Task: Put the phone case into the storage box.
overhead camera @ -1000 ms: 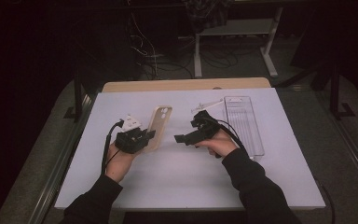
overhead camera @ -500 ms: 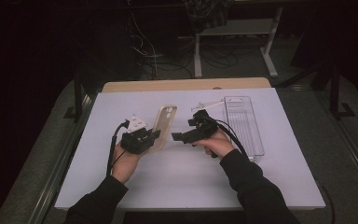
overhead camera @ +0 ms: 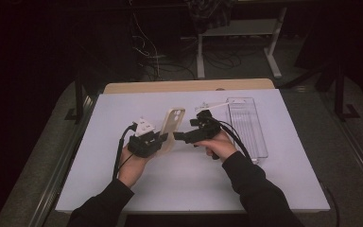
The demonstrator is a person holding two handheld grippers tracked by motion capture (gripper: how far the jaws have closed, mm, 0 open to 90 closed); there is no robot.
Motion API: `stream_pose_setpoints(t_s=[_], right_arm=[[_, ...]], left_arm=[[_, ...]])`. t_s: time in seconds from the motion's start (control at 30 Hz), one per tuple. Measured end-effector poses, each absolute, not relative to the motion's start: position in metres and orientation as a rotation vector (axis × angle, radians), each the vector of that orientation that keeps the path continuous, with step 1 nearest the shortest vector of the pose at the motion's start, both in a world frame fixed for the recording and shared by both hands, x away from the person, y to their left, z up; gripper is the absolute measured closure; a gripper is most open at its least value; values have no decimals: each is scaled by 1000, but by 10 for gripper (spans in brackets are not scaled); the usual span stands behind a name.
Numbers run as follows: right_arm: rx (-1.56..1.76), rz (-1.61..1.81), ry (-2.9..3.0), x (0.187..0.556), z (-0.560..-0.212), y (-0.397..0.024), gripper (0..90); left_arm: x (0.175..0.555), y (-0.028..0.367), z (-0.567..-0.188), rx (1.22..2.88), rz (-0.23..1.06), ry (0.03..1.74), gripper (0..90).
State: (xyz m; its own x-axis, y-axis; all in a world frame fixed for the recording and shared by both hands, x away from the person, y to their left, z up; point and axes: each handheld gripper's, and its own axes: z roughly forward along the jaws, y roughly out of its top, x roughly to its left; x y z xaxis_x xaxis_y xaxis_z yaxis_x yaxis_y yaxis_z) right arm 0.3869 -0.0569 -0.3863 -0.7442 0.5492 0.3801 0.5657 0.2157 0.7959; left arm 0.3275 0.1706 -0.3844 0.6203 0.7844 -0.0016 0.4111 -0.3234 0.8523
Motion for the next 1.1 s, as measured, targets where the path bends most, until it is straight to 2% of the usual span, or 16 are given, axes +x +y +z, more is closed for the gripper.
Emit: stream_pose_setpoints(t_s=[1.1], right_arm=[[-1157,-1658,-2332,387,-386,-53,0]], left_arm=[[313,141,-385,1974,516,882,797]])
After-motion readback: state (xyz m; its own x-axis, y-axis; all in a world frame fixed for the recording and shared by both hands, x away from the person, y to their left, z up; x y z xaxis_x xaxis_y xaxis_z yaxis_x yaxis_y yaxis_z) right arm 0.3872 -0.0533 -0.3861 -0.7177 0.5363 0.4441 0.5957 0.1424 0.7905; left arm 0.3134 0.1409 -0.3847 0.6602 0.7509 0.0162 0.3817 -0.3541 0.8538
